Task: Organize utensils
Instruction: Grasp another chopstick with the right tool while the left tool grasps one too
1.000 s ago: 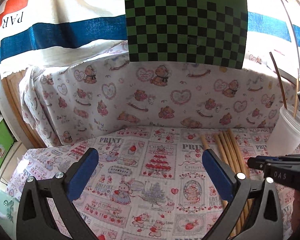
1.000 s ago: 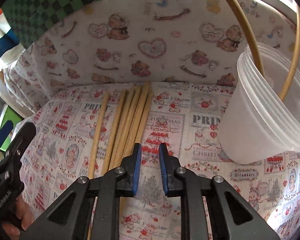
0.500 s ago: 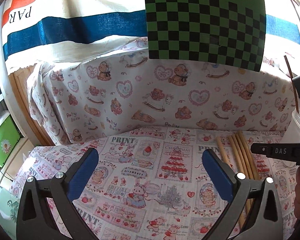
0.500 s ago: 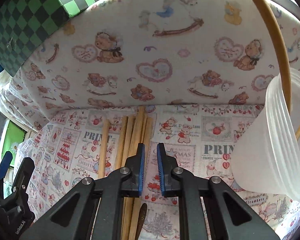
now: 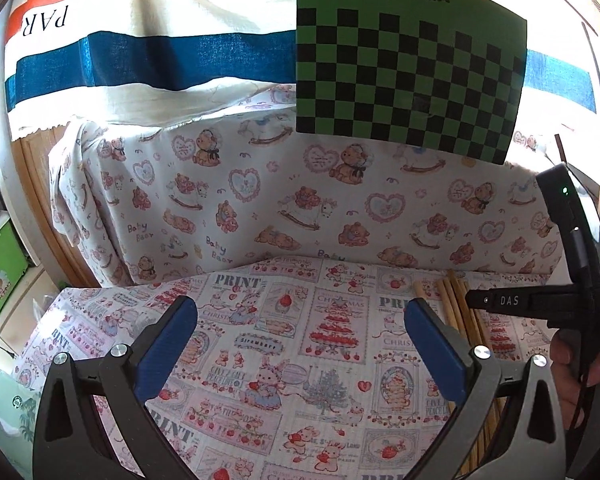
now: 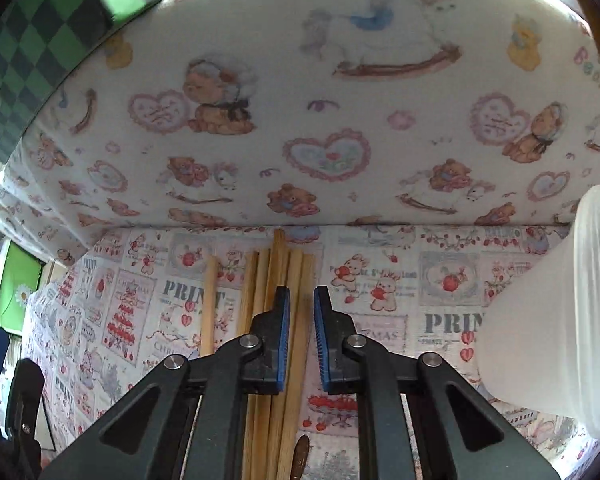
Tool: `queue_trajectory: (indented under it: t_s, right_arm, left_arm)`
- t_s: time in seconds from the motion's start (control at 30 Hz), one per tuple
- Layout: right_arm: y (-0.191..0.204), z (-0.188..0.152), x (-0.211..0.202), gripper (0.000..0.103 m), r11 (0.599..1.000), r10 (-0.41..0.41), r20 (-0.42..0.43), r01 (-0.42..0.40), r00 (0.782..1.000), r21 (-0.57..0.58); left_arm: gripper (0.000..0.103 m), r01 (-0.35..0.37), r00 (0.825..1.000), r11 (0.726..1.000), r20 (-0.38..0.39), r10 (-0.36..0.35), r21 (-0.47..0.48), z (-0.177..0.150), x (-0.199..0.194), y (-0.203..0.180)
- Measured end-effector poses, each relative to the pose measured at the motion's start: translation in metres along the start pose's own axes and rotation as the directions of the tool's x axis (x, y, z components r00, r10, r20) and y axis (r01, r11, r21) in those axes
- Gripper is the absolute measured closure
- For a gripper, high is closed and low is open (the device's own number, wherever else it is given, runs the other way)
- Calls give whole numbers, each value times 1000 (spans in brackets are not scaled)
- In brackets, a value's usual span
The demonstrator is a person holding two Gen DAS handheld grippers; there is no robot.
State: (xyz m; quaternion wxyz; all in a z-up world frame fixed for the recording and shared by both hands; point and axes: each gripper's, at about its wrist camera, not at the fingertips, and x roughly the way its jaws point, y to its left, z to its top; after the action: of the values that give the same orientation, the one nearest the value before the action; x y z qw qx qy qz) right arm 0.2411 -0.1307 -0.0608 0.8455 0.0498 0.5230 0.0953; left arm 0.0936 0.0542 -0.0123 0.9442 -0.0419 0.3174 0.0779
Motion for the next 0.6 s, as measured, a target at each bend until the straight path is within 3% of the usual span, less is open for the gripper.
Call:
queue_trajectory:
  t_s: [0.17,0.3,0.6]
  right_arm:
    - [13,4,5,88,999,-50,-15,49,999,-21]
    - [5,11,2,94,996,-46,-35,49,998,76]
    - [18,3,4,94,996,-82,-39,81,996,-28]
  left_arm:
    - [0,4,1000,999,-20,-5,-50,1,4,12]
    - [0,-24,999,998,-24,22,-54,1,6,16]
    - [0,-3,1000,998,-21,2,-62,3,2,17]
